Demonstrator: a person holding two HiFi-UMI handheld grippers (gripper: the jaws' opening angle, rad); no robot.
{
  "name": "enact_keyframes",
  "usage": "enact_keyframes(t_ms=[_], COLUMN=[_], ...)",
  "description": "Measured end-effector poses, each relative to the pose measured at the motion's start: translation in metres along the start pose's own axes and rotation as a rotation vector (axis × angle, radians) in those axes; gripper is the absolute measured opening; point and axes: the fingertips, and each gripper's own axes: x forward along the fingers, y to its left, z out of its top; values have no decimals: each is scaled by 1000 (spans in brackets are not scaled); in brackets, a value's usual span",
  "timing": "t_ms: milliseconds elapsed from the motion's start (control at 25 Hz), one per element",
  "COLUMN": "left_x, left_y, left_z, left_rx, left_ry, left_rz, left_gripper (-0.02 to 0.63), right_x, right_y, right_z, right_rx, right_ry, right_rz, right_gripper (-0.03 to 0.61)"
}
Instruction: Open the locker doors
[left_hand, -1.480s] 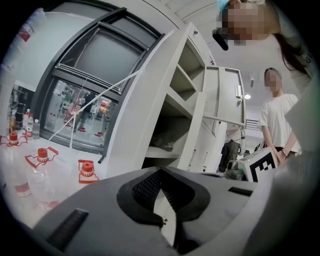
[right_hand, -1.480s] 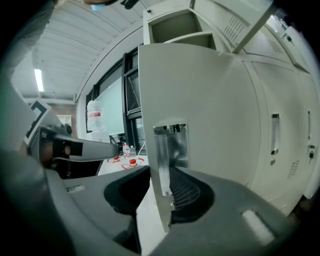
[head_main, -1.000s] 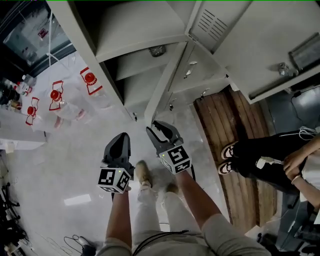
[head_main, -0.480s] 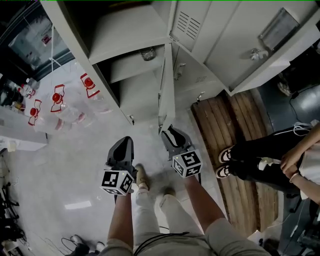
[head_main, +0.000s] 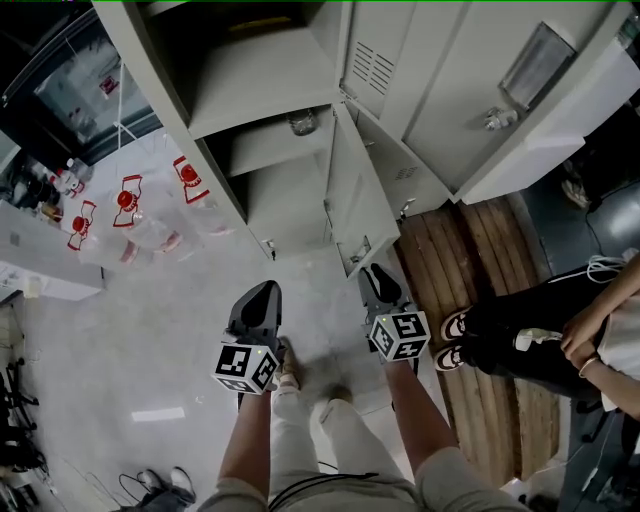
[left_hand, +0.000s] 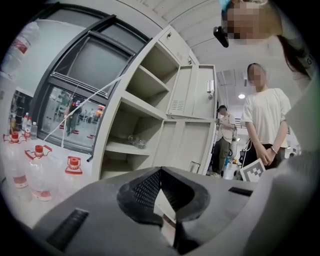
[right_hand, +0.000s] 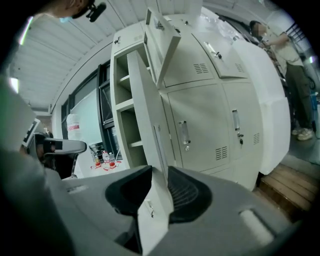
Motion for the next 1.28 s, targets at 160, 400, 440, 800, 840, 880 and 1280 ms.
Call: enact_keyframes(t_ms=[160, 400, 440, 800, 840, 880, 1280], left_x=[2, 1, 1, -6, -7, -8, -43], left_y=[-2, -5, -4, 5, 5, 5, 2], left_z=[1, 0, 0, 10, 13, 16, 67], left_rx=[4, 9, 10, 27, 29, 33, 68], left_ry=[3, 3, 3, 1, -1, -4, -36], left_rz=[1, 2, 4, 26, 28, 29, 53], left_gripper=[-2, -2, -2, -2, -2, -2, -2], right_x=[-5, -13, -13, -30, -32, -34, -56], right_y=[-23, -52, -57, -67, -65, -63, 23], right_z=[5, 11, 13, 21, 23, 25, 90], right_rx=[39, 97, 111, 158, 162, 164, 63], right_ry=[-11, -27, -33, -39, -39, -40, -83], right_rz=[-61, -139, -150, -176, -172, -164, 75], right_gripper=[86, 55, 55, 11, 5, 3, 2])
